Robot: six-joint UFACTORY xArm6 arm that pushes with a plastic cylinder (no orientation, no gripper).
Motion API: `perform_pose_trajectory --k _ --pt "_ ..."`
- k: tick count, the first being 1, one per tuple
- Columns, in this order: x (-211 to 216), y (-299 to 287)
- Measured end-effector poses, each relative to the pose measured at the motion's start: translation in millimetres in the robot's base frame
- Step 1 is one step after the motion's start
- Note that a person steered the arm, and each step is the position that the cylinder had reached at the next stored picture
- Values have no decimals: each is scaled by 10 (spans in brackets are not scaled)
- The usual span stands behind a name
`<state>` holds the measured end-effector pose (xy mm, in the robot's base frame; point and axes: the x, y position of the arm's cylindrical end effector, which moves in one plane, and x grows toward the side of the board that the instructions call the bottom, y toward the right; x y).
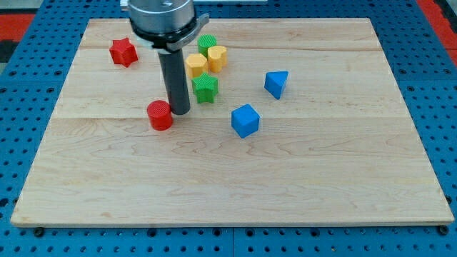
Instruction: Move red circle below red star
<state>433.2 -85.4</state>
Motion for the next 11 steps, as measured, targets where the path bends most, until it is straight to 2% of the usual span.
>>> perform_pose_trajectory --k 2,3,4,6,8,10,11 --pt "503 366" --pt "487 106" --pt "241 -201" --pt "175 -270" --pt "-249 -646" --pt "-495 -773" --pt "-79 -774"
